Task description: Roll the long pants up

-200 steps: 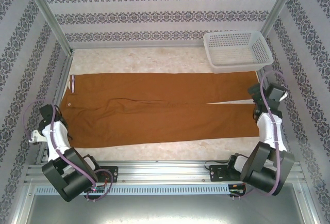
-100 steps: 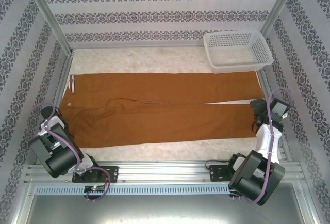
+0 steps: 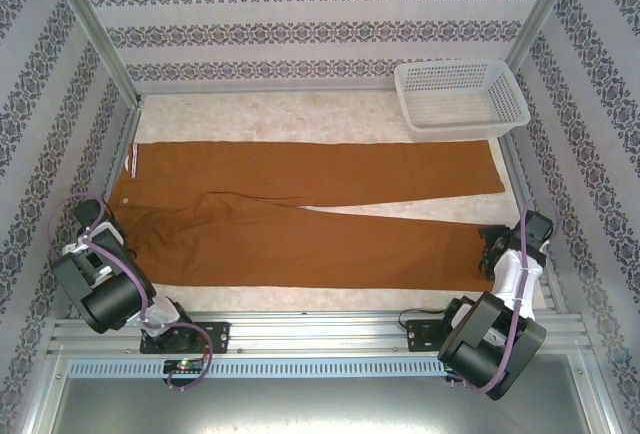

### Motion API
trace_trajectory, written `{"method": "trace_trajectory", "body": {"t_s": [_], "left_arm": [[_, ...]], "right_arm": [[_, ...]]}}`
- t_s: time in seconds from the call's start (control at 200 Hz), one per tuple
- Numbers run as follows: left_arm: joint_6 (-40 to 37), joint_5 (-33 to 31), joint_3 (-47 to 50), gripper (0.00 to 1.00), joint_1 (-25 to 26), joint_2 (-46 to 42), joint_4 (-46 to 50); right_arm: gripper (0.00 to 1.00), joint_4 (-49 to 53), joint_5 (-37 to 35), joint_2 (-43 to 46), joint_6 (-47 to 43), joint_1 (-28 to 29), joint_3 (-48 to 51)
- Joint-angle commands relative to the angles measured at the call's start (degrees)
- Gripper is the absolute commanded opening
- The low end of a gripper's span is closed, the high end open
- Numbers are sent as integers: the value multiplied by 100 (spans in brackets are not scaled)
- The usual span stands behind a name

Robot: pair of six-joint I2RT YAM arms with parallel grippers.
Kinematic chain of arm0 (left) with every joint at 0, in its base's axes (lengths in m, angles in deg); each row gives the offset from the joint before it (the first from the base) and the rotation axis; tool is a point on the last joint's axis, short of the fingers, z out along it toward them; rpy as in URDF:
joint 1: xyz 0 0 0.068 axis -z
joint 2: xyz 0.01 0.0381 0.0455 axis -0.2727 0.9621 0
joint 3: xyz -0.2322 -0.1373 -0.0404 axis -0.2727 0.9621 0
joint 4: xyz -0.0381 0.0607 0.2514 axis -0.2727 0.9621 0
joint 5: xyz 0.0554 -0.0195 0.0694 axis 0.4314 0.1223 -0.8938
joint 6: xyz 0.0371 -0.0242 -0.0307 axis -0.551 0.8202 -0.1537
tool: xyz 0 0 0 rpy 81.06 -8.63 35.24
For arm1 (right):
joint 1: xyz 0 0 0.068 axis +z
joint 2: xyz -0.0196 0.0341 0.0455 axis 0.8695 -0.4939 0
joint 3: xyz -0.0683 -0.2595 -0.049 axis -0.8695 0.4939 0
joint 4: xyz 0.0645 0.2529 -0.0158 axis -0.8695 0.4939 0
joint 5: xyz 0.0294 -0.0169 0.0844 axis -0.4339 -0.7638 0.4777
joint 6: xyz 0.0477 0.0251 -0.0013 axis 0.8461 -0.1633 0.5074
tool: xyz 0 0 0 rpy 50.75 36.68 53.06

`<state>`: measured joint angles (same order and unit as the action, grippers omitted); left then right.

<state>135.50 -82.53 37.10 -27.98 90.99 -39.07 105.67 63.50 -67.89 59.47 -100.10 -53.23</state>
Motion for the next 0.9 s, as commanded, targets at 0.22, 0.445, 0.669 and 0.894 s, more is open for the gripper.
{"method": "trace_trajectory", "body": {"t_s": [0.22,0.445,0.669,0.894], "left_arm": [[14,783,163,0,-21,166,-114],[14,870,120,0,-22,97,-52],[58,945,132,0,-22,222,-136],[86,1055,119,0,-22,333,-199]], "right_arm": [[78,1050,-267,344,213,-148,302],[80,2132,-266,543,164,-97,-118],[71,1907,-328,603,538,67,148],[66,1771,-879,545,390,198,207]]}}
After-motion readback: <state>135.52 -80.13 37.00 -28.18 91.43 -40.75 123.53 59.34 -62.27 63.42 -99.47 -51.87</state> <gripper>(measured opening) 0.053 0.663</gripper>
